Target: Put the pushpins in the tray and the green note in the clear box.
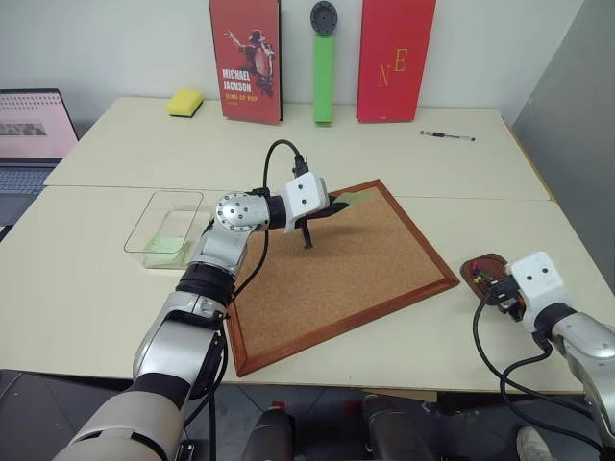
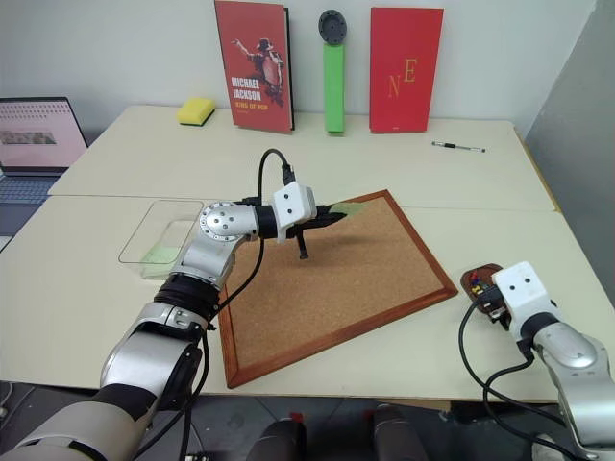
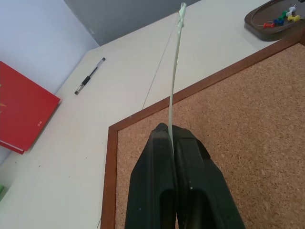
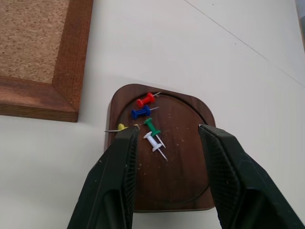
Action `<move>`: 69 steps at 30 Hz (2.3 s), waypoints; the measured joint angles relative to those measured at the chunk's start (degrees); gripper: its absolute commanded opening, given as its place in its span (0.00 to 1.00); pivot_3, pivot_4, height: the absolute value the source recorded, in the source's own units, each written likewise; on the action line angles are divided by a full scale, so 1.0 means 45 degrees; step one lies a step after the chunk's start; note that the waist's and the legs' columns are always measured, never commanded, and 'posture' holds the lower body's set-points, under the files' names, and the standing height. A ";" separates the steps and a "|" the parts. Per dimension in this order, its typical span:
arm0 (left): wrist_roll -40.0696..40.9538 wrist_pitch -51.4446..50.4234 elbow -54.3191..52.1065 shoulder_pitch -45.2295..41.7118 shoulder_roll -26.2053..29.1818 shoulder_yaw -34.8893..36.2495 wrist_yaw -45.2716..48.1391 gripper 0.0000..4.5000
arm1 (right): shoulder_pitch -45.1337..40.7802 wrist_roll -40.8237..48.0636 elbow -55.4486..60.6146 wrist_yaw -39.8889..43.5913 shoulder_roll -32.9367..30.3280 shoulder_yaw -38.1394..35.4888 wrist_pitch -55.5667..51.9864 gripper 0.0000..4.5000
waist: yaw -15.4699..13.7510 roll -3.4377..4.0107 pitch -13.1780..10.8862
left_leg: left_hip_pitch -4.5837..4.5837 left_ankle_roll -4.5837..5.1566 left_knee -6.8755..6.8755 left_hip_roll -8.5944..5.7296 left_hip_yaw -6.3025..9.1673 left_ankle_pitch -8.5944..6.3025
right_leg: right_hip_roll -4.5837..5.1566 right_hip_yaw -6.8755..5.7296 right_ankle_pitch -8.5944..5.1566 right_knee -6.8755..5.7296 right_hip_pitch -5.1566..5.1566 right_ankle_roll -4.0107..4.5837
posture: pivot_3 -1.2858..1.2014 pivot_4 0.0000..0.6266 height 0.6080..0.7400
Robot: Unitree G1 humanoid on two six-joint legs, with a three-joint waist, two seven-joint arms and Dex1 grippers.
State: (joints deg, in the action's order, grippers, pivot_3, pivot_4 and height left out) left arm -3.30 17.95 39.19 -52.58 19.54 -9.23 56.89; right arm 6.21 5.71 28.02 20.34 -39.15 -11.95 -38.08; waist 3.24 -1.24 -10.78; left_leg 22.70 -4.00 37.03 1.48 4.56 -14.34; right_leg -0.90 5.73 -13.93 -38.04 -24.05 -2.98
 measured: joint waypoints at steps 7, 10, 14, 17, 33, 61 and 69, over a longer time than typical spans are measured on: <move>-0.0076 -0.0109 -0.0001 -0.0094 0.0317 0.0000 -0.0320 0.00 | -0.0597 0.0953 0.1074 0.0615 0.0399 -0.0213 -0.0012 0.47 | 0.0092 0.0000 0.0000 | -0.0014 0.0000 0.0001 0.0004 0.0001 0.0000 | -0.0007 0.0002 0.0000 -0.0020 -0.0002 0.0001 | 0.52 0.24 1.00; -0.0284 -0.0676 -0.0306 -0.0260 0.1024 0.0028 -0.0697 0.00 | -0.1600 0.1974 0.1881 0.1364 0.0552 0.0014 0.0131 0.47 | 0.0125 0.0000 0.0000 | -0.0022 0.0001 0.0000 0.0004 0.0006 0.0001 | -0.0008 0.0000 0.0001 -0.0021 0.0004 0.0001 | 0.52 0.24 1.00; -0.0460 -0.2651 -0.1942 0.0001 0.2672 0.0437 -0.0879 0.00 | -0.3930 0.3022 0.2029 0.2192 0.1708 0.1591 0.0652 0.47 | 0.0339 0.0000 -0.0001 | -0.0023 0.0001 -0.0001 0.0013 0.0006 0.0001 | -0.0009 -0.0005 0.0000 -0.0027 0.0000 0.0003 | 0.52 0.24 1.00; -0.0688 -0.4662 -0.3949 0.0717 0.4508 0.0900 -0.0889 0.00 | -0.6405 0.3244 0.0669 0.2886 0.2947 0.3312 0.1113 0.47 | 0.0499 -0.0002 -0.0003 | -0.0028 0.0001 -0.0011 0.0031 0.0008 0.0001 | -0.0014 -0.0012 -0.0002 -0.0030 -0.0005 0.0013 | 0.52 0.24 1.00; -0.1568 -0.8417 -0.5019 0.4629 0.9259 0.3040 -0.2015 0.00 | -1.0831 0.2094 -0.6316 0.5857 0.5918 0.6955 0.4049 0.47 | 0.0284 -0.0004 -0.0003 | 0.0005 0.0001 -0.0007 0.0032 0.0033 0.0001 | 0.0000 -0.0067 -0.0012 -0.0040 -0.0028 0.0034 | 0.52 0.24 1.00; -0.0889 -0.9455 -0.3959 0.3936 0.8859 0.2013 -0.1627 0.64 | -1.0992 0.1477 -0.6748 0.6252 0.6472 0.7241 0.4295 0.47 | 0.0349 -0.0006 -0.0002 | -0.0044 -0.0001 0.0000 0.0033 0.0030 0.0002 | -0.0014 -0.0056 -0.0038 -0.0199 -0.0060 0.0075 | 0.52 0.24 1.00; -0.0876 -0.9490 -0.3982 0.3934 0.8841 0.1596 -0.1156 0.99 | -1.0992 0.1465 -0.6724 0.6234 0.6456 0.7238 0.4148 0.47 | 0.0351 -0.0007 -0.0002 | -0.0045 -0.0001 0.0001 0.0033 0.0029 0.0003 | -0.0015 -0.0056 -0.0039 -0.0199 -0.0061 0.0075 | 0.52 0.24 1.00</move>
State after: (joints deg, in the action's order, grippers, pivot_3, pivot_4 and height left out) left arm -7.24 -24.75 21.27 -34.87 59.32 -2.05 51.68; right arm -43.25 12.30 -2.23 48.39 -10.10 20.62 -19.42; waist 4.82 -1.27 -10.79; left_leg 22.50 -4.00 37.03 1.63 4.69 -14.33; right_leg -0.96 5.48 -14.11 -38.93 -24.33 -2.64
